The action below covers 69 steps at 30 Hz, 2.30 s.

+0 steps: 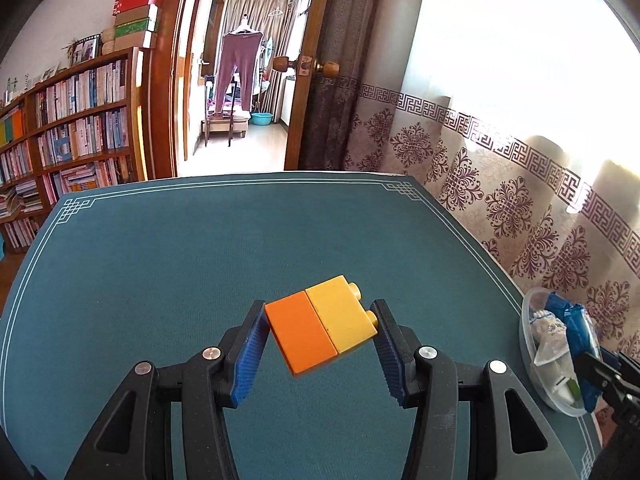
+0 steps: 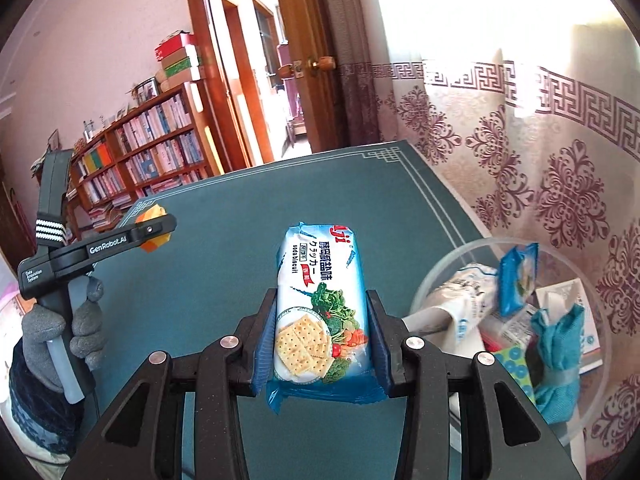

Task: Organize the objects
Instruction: 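Carry the cracker packet with the right gripper over the bowl, then lower the cracker packet into the bowl and open the right gripper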

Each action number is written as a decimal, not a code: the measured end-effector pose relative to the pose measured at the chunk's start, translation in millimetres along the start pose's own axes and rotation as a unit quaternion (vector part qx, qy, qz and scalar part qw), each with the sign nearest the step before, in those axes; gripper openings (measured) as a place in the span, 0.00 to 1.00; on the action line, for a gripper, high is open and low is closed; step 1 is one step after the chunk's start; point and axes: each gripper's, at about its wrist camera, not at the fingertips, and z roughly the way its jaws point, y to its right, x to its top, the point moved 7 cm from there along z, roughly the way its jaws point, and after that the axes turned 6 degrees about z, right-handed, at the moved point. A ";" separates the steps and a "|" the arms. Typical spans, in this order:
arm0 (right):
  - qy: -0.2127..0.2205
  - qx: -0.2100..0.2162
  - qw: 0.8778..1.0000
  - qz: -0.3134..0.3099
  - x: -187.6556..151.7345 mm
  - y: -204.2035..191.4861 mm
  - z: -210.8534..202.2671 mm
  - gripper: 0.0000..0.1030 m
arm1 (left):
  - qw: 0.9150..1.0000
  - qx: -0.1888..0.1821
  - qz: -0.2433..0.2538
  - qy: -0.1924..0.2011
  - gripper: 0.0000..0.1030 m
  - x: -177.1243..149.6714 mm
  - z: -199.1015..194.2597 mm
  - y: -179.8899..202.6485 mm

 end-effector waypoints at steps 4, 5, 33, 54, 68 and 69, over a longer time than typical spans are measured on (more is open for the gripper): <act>0.015 -0.032 0.999 0.019 4.2 32.4 -17.1 0.41 | 1.000 -0.006 0.016 -0.007 0.53 -6.4 4.1 13.6; 0.018 -0.040 0.999 0.024 6.1 41.9 -20.5 0.41 | 1.000 -0.008 0.020 -0.009 0.53 -7.6 5.0 16.7; 0.016 -0.199 0.979 0.041 17.9 177.9 -17.8 0.41 | 0.999 -0.013 0.045 -0.025 0.53 -23.5 -5.3 51.5; 0.024 -0.129 0.991 0.038 1.9 181.8 -27.9 0.44 | 0.990 -0.079 0.110 -0.027 0.53 -20.8 -19.1 170.0; 0.072 -0.118 0.990 -0.016 -26.2 155.2 -76.2 0.44 | 0.977 -0.137 0.162 -0.032 0.53 -23.9 -11.2 270.7; 0.072 -0.116 0.991 -0.013 -28.5 155.8 -78.1 0.44 | 0.976 -0.138 0.165 -0.033 0.53 -24.2 -10.2 274.3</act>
